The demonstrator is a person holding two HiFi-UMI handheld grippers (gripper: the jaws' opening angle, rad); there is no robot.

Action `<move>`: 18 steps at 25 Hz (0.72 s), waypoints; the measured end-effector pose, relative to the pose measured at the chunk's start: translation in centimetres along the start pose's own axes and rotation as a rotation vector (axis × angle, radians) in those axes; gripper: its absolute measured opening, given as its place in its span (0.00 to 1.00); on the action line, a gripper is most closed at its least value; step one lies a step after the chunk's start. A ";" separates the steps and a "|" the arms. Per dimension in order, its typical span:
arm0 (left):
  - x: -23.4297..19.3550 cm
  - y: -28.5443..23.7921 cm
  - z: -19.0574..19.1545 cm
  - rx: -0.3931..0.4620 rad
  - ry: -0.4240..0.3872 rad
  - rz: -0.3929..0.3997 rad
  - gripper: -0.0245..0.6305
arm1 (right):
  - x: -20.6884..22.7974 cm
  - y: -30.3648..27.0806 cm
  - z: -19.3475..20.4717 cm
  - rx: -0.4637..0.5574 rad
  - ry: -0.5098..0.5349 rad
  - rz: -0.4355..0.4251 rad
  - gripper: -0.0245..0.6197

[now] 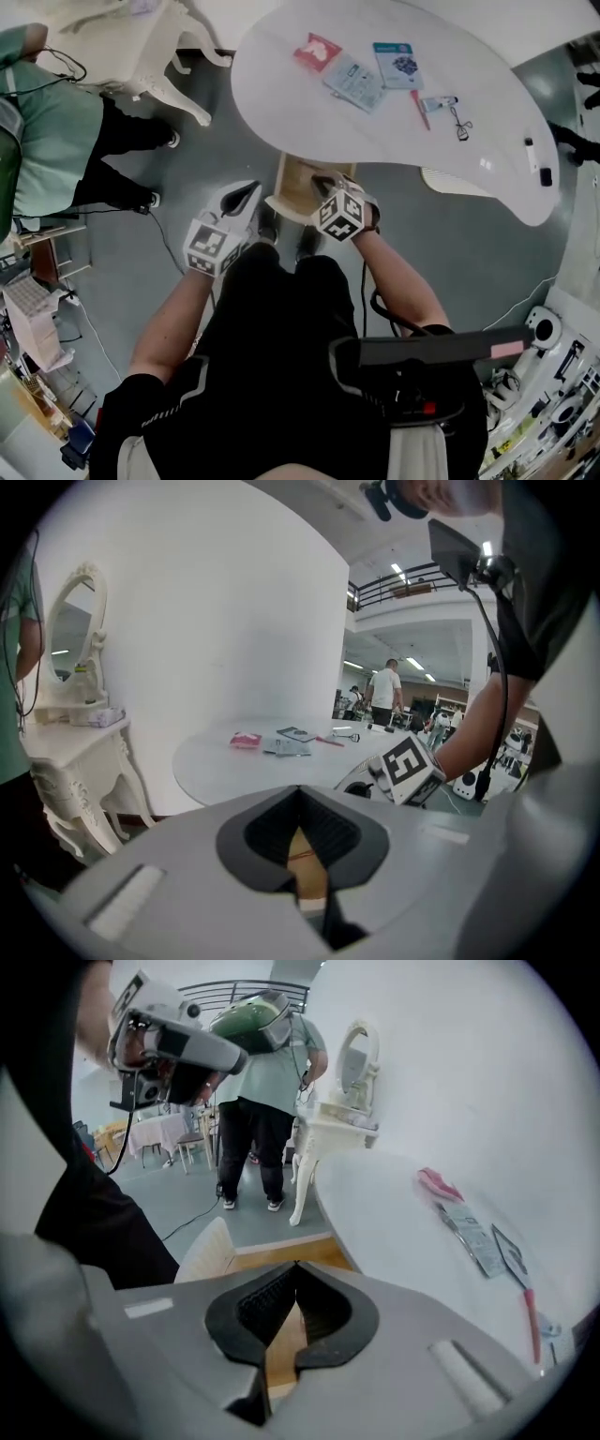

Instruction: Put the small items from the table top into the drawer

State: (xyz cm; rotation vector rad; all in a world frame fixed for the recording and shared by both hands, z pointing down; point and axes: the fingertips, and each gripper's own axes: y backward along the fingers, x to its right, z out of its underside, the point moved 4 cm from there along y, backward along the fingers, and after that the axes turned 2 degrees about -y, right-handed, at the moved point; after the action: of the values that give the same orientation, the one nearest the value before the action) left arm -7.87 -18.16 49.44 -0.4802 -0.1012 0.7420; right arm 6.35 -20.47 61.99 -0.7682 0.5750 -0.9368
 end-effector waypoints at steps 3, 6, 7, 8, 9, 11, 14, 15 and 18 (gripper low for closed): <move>0.1 -0.2 -0.4 -0.004 -0.035 0.006 0.04 | 0.8 1.4 -0.2 0.039 -0.055 0.025 0.04; 0.9 -0.5 -0.4 -0.003 -0.010 0.019 0.04 | 1.3 3.5 -0.6 0.107 -0.118 0.051 0.04; 1.1 -0.7 -0.5 -0.002 -0.002 0.028 0.04 | 1.5 4.3 -0.7 0.128 -0.140 0.063 0.04; 1.3 -0.9 -0.8 0.000 0.002 0.037 0.04 | 1.7 5.1 -0.8 0.147 -0.162 0.079 0.04; 1.4 -1.0 -1.1 0.002 0.000 0.045 0.04 | 2.1 5.9 -0.9 0.166 -0.185 0.097 0.04; 1.3 -1.0 -2.0 0.014 -0.015 0.058 0.04 | 2.8 7.5 -1.5 0.208 -0.239 0.138 0.04; 0.7 -0.4 -3.4 0.046 -0.035 0.075 0.04 | 3.8 9.9 -3.1 0.284 -0.314 0.204 0.04; 0.4 -0.1 -3.8 0.059 -0.039 0.077 0.04 | 4.1 10.8 -3.8 0.313 -0.341 0.227 0.04; -0.8 1.0 -5.2 0.090 -0.045 0.055 0.04 | 4.5 13.3 -6.0 0.407 -0.433 0.285 0.04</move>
State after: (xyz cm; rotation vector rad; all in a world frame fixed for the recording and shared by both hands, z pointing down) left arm -7.77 -19.99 44.43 -0.3816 -0.0967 0.8083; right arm 10.68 -21.44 47.31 -0.4817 0.0991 -0.5706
